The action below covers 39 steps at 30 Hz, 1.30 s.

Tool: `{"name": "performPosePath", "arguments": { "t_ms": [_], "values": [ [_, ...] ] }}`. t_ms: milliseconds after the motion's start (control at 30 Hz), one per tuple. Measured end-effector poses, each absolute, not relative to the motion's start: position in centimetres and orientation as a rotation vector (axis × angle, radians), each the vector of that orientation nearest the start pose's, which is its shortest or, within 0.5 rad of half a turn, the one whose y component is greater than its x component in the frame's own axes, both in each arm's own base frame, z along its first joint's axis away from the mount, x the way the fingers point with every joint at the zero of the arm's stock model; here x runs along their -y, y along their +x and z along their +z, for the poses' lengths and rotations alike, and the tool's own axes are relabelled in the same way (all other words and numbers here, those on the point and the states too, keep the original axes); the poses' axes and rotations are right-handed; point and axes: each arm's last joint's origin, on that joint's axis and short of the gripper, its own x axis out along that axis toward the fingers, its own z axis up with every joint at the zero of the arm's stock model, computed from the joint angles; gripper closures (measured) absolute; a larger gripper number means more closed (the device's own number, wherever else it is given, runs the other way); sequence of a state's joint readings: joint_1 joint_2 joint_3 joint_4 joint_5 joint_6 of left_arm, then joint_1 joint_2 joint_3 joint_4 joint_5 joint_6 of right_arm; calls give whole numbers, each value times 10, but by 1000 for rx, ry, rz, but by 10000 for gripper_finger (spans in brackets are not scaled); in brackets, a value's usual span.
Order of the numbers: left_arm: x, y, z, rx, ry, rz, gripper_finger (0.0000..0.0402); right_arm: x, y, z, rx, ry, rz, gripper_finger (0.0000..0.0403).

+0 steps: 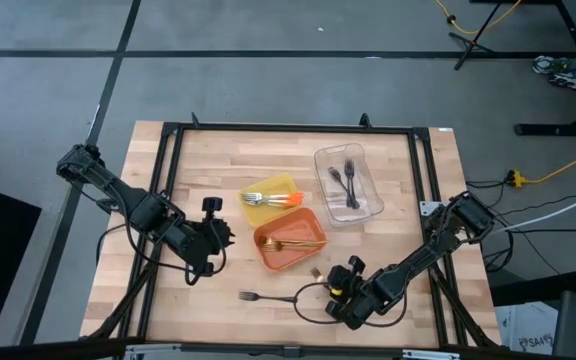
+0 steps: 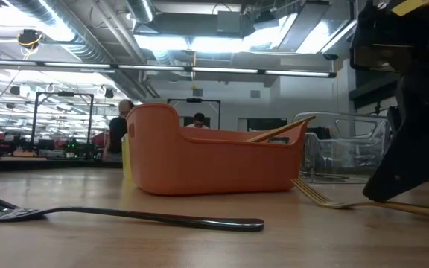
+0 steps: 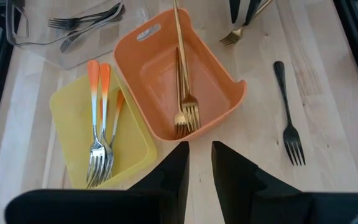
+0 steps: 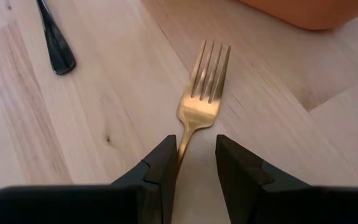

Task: Sort silverware by color (type)
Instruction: Put the gold fork into the orange bin

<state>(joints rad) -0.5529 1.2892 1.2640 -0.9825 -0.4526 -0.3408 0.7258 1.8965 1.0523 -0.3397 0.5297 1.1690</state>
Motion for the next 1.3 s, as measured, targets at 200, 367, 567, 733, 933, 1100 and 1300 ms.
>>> {"name": "performPosePath", "arguments": {
  "t_ms": [200, 367, 567, 733, 933, 1100, 1300],
  "values": [
    [117, 214, 332, -878, 167, 59, 338, -219, 269, 124, -889, 356, -373, 299],
    [117, 214, 332, -878, 167, 59, 338, -219, 269, 124, -901, 285, -337, 299],
    [117, 214, 332, -877, 167, 59, 338, -220, 269, 124, -916, 289, -324, 299],
    [117, 214, 332, -877, 167, 59, 338, -222, 271, 125, -894, 318, -307, 299],
    [117, 214, 332, -877, 167, 59, 338, -222, 271, 126, -896, 321, -305, 299],
    [117, 214, 332, -877, 167, 59, 338, -220, 269, 123, -918, 297, -320, 299],
    [117, 214, 332, -877, 167, 58, 338, -222, 271, 113, -937, 284, -325, 299]
  ]
}}
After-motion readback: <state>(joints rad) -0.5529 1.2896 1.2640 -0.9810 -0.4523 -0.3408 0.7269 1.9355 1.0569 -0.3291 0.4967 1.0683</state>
